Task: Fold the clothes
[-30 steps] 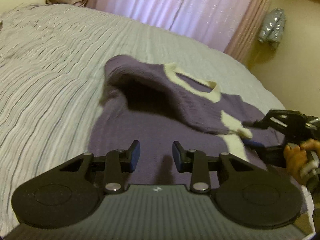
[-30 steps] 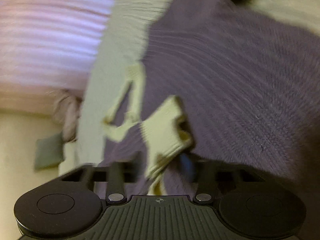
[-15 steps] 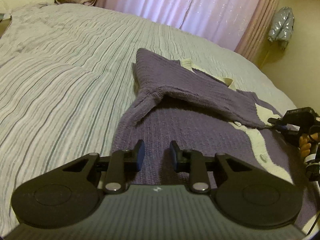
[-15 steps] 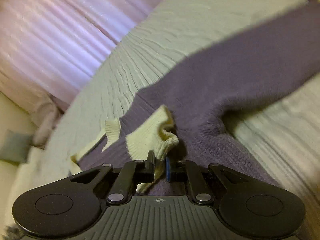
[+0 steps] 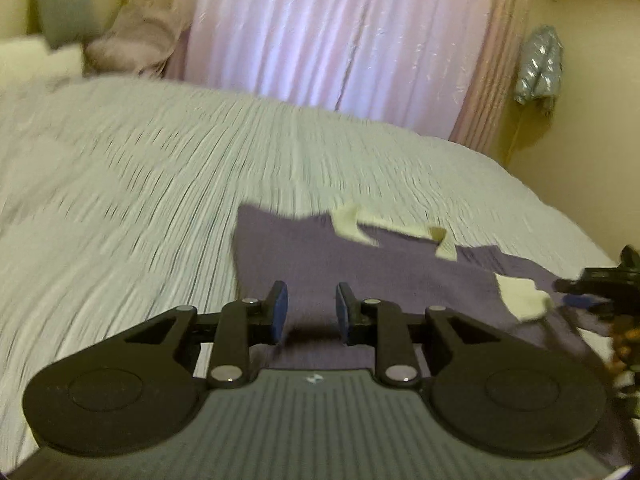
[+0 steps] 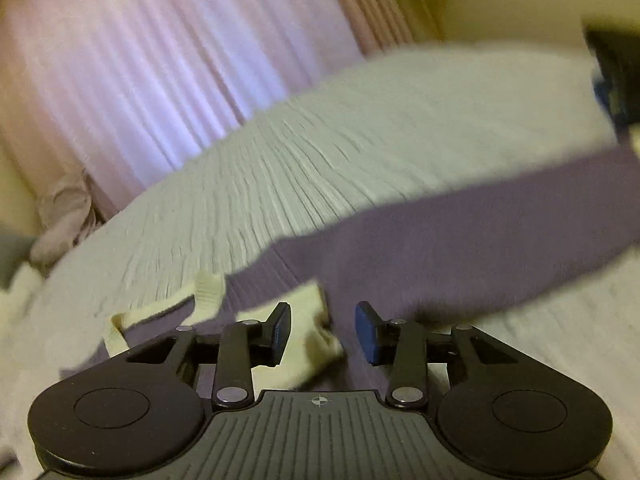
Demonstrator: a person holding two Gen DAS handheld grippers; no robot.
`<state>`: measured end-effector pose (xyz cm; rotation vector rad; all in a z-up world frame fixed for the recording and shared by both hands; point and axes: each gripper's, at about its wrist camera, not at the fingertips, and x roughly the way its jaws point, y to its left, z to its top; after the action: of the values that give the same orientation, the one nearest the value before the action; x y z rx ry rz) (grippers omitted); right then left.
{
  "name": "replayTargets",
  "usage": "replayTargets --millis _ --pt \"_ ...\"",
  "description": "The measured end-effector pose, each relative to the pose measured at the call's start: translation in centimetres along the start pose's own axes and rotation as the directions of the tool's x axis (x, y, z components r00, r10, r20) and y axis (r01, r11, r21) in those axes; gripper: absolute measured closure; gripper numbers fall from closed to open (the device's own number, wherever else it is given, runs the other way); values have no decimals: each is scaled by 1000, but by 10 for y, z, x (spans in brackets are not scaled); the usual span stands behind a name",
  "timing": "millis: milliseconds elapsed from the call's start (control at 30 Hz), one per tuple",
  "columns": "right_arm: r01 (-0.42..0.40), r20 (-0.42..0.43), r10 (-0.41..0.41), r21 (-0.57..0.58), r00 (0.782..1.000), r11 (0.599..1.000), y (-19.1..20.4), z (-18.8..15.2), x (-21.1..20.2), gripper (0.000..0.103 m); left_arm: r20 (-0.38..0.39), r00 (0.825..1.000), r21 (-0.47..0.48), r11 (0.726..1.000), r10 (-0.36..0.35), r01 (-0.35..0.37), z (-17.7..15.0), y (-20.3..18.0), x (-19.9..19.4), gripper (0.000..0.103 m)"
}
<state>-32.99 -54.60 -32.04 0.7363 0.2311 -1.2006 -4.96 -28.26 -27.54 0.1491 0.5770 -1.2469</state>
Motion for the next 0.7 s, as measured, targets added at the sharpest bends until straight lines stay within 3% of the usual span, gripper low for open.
replayTargets --millis 100,167,233,300,433,467,567,700 --pt "-106 -52 104 -39 993 994 8 -5 11 64 -23 1000 86 996 4 -2 2 -11 35 82" --pt "-75 -121 72 -18 990 997 -2 -14 32 64 -112 992 132 990 62 -47 -9 -10 66 81" --pt "-54 -151 54 3 987 999 -14 -21 47 73 -173 979 141 987 105 -81 -25 0 86 83" --pt "-79 -153 84 38 985 996 -22 -18 43 74 -178 981 95 993 81 -64 -31 12 85 86" --pt "-159 -118 190 232 975 960 -59 4 17 73 -147 985 44 996 87 -81 -23 14 47 88" --pt "-178 -99 214 291 972 940 -77 7 3 71 -142 987 31 997 77 -73 -23 15 36 86" --pt "-125 -58 165 432 985 893 -133 14 -34 36 -138 990 -19 999 36 -39 -30 19 4 85" --pt "-89 50 74 547 996 832 -211 25 -70 36 -161 987 -158 987 -17 -9 -38 34 -17 84"
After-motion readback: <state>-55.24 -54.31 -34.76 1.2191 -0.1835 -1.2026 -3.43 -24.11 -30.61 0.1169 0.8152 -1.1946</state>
